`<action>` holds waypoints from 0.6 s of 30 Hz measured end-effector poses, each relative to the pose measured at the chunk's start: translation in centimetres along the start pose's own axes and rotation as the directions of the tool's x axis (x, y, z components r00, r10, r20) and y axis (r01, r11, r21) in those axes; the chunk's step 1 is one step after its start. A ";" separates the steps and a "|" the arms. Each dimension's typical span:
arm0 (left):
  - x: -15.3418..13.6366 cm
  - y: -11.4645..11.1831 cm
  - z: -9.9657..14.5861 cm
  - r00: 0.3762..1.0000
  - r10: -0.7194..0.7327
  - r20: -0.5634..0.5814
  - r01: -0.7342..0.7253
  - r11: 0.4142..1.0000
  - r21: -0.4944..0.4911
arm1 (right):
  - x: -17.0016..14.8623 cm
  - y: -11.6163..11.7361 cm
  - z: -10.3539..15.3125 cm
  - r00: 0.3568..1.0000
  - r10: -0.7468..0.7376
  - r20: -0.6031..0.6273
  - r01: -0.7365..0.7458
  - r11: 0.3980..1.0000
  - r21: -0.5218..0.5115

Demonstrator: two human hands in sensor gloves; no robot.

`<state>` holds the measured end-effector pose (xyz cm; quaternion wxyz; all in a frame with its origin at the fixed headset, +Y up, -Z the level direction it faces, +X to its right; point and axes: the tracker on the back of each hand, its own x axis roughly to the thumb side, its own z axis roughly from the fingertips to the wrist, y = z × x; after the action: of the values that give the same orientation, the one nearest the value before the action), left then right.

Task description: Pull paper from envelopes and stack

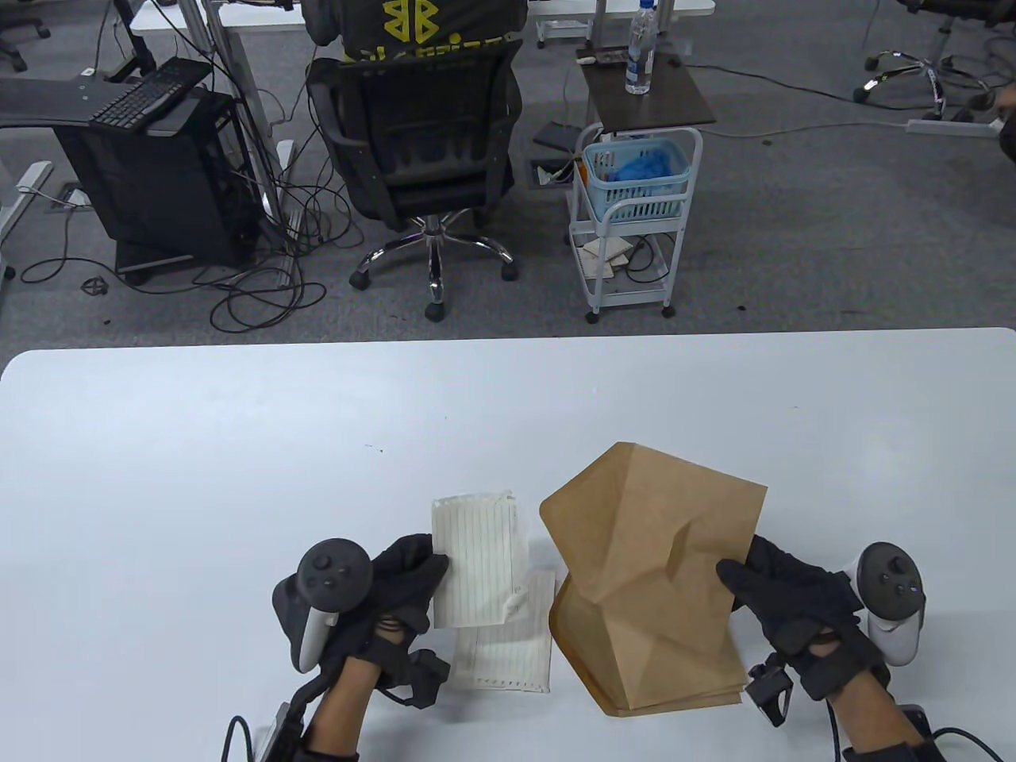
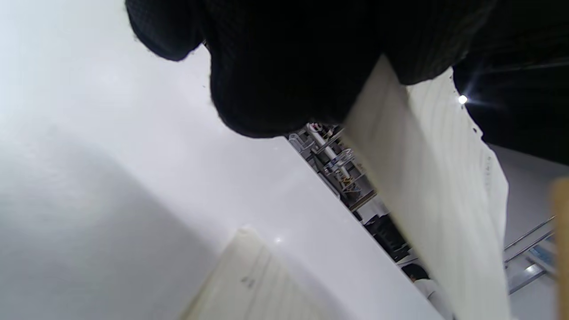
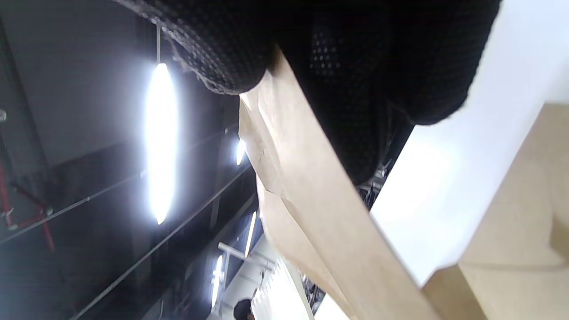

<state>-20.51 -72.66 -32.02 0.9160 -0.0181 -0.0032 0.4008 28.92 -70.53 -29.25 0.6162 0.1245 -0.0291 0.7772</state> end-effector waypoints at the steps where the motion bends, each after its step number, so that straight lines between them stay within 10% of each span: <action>1: -0.1 -0.3 -0.1 0.999 -0.037 -0.013 0.036 0.999 -0.029 | -0.2 -0.7 0.0 1.000 -0.013 -0.009 0.013 0.999 -0.032; 18: 2.1 -4.9 -0.1 0.896 -0.440 0.067 0.445 0.889 -0.107 | -0.8 -1.1 0.1 0.999 0.006 -0.044 -0.008 0.999 -0.050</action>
<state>-15.49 -74.51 -32.00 0.9801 -0.0637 -0.0499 0.1812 30.18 -71.07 -29.50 0.6167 0.0920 -0.0354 0.7810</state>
